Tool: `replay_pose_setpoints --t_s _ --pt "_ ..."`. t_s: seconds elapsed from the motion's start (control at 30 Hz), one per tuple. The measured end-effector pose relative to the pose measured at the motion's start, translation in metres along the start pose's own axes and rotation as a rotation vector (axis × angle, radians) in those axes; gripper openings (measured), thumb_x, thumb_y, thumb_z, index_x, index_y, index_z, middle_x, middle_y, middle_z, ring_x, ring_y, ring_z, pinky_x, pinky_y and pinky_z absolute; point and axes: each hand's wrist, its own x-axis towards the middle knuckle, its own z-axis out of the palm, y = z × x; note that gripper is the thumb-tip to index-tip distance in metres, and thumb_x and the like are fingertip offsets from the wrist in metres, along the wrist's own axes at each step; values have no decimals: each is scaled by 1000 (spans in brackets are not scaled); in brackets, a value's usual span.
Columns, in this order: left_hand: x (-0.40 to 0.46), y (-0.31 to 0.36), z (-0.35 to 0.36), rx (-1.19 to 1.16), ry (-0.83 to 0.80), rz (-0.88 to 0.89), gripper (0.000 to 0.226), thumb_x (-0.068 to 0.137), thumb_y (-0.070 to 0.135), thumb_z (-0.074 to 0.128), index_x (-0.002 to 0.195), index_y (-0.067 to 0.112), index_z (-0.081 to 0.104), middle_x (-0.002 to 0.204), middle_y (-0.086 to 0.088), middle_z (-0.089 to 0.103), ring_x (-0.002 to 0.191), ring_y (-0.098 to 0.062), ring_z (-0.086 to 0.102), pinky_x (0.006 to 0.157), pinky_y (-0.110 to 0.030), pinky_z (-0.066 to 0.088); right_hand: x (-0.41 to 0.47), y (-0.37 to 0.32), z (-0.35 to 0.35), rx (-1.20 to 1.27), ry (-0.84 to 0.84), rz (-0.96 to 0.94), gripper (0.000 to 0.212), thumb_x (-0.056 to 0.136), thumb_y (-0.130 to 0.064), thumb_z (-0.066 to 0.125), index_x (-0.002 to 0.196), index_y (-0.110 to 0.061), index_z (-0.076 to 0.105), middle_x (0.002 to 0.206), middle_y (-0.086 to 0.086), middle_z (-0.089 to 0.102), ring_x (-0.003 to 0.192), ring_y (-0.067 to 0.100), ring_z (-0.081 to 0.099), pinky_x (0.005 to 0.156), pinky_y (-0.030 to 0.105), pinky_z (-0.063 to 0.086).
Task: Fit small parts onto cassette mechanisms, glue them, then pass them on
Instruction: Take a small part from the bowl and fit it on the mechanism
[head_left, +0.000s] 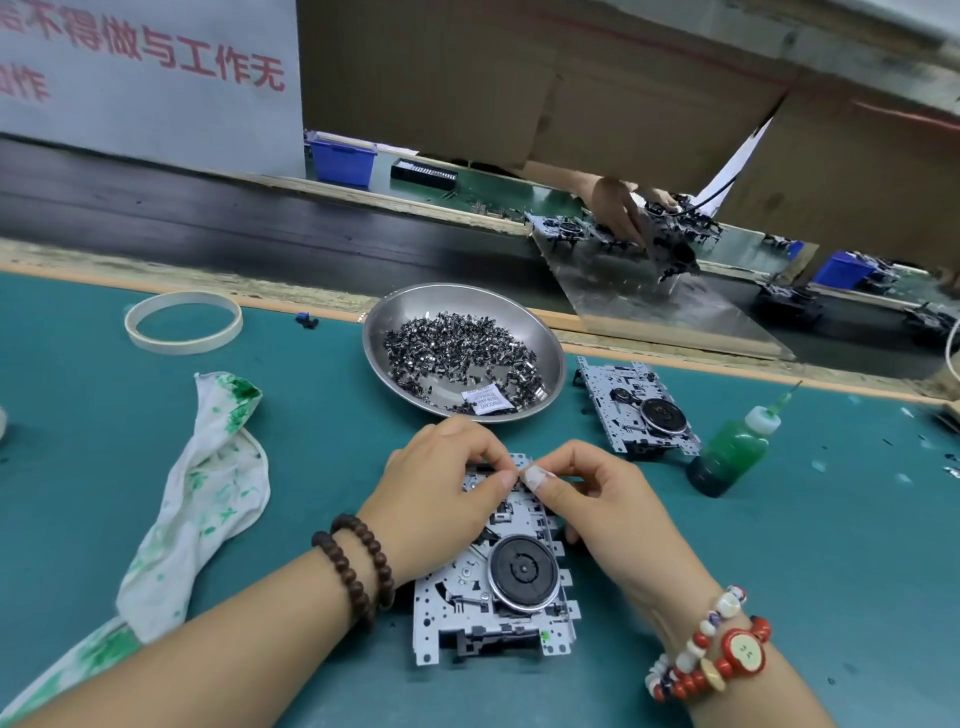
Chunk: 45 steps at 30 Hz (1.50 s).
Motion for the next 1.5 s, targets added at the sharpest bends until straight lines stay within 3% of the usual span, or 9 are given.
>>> replay_pose_setpoints --t_s 0.43,0.67,1.0,1.5 --pt "-1 -1 0 3 0 -6 23 85 25 59 69 39 50 98 14 55 103 -10 51 99 -39 37 0 2 2 21 -22 -15 11 85 -12 64 75 -14 64 62 -10 61 54 2 47 48 14 41" --pt "-1 1 0 -31 19 -22 22 83 26 62 68 37 52 97 15 56 101 -10 52 99 -39 37 0 6 3 -70 5 -67 13 85 -16 64 74 -21 63 68 -13 63 64 3 53 65 20 45" --pt "1 -1 0 -44 13 -25 23 85 23 62 68 37 54 98 13 57 100 -9 54 98 -38 38 0 6 5 -52 7 -29 13 86 -17 63 74 -22 63 68 -13 64 66 -2 56 71 24 47" --pt "0 1 0 -30 16 -32 22 84 24 62 68 36 53 98 13 57 100 -10 54 98 -38 38 -1 6 7 -44 33 -43 14 85 -18 64 72 -22 62 66 -18 64 64 -5 55 67 20 43"
